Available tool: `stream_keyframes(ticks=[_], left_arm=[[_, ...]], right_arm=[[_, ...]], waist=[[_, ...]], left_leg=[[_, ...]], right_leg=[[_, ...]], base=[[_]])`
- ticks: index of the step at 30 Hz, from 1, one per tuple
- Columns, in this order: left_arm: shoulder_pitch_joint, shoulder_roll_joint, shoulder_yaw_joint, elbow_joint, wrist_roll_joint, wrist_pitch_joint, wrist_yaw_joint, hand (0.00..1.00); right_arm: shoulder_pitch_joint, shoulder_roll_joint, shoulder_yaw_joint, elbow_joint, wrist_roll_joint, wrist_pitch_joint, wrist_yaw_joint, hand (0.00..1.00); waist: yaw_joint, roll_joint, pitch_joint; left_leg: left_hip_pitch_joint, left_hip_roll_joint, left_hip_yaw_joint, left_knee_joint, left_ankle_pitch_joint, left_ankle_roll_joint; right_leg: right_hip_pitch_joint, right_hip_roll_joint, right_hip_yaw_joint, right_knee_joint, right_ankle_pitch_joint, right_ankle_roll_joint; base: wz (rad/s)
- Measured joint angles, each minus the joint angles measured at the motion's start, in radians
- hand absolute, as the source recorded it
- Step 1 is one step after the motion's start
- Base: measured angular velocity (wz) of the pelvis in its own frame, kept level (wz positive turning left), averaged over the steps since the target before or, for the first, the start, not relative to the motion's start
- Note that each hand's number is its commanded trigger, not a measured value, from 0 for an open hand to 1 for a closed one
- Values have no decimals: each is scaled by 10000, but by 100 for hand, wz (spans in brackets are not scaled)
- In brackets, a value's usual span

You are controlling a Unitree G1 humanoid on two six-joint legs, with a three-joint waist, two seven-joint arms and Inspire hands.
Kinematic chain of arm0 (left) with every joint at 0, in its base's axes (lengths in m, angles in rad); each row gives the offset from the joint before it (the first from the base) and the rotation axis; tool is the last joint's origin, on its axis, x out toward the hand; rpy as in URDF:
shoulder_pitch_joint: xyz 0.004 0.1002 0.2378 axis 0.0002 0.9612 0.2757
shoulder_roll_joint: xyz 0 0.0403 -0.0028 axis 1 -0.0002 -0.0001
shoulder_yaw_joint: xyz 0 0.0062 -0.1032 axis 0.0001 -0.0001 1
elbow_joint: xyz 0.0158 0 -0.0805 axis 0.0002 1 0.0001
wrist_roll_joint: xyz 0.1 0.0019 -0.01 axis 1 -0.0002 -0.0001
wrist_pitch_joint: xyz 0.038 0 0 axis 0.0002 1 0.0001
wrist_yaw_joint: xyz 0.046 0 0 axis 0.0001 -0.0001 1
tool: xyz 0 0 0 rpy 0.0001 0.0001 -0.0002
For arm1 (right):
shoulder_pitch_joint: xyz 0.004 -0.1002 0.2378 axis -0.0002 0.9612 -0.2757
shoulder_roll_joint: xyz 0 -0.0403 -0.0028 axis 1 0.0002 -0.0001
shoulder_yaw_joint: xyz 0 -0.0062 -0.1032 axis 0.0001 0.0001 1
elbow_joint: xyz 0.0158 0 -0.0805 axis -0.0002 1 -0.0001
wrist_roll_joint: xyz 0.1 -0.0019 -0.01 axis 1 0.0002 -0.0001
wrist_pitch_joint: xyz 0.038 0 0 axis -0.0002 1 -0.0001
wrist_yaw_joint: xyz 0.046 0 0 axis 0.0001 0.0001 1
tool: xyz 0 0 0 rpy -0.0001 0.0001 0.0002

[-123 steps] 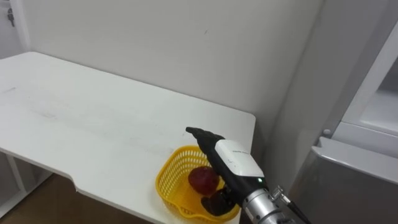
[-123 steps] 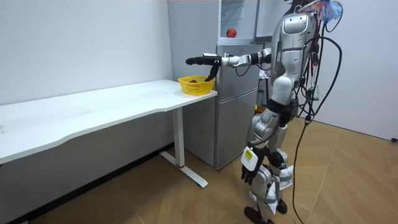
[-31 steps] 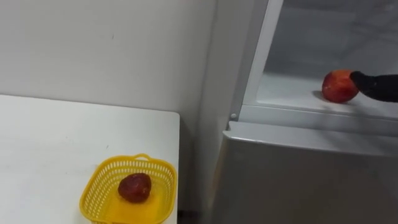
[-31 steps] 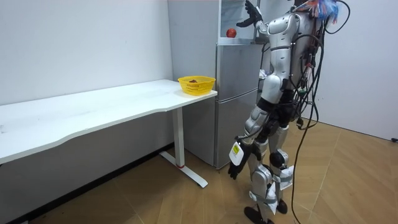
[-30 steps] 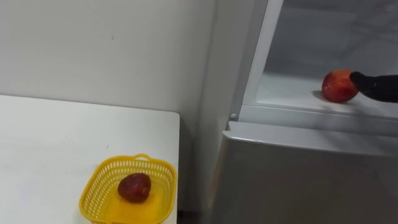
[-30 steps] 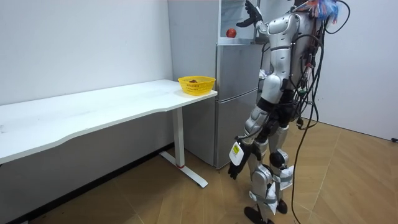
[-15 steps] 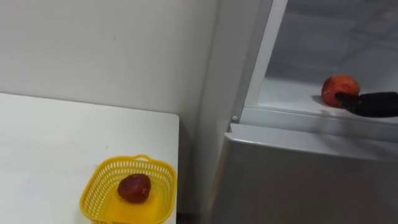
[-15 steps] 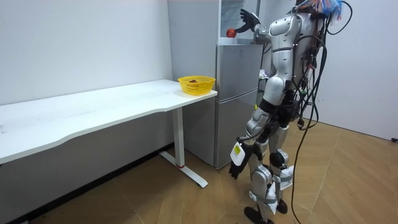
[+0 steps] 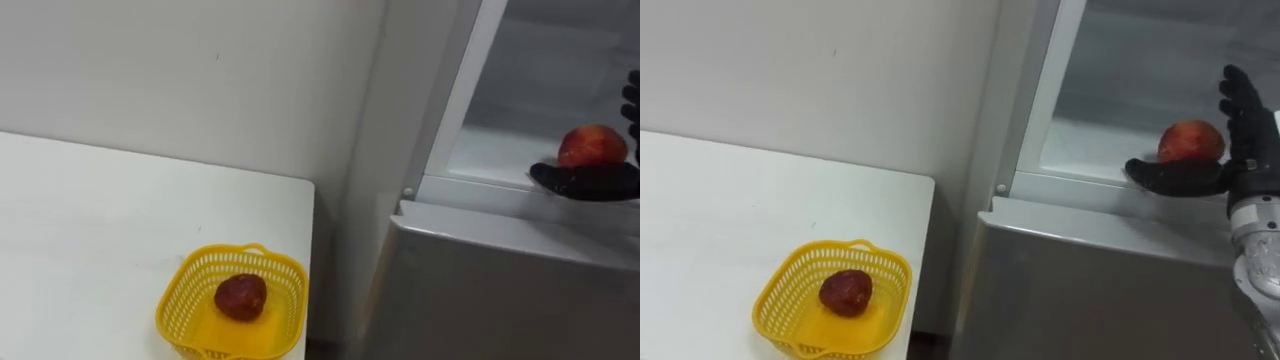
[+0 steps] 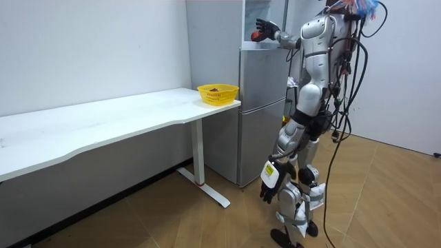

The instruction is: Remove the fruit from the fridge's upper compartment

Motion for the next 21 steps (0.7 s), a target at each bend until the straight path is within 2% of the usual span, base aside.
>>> stream_keyframes(ticks=[7,21], left_arm=[[90,12,160,-40,0,0,39,0],[96,25,172,-89,4,39,210,0]], right_arm=[[-88,-141,105,350,4,0,296,0],[-88,-392,469,599,3,138,646,0]], waist=[[-46,59,9],[-206,-43,-98]], left_leg=[[-32,-1,-1,16,1,-5],[32,-10,0,96,4,-6]], right_leg=[[11,-31,-31,-2,0,0],[80,-44,22,5,1,-1]], base=[[0],[0]])
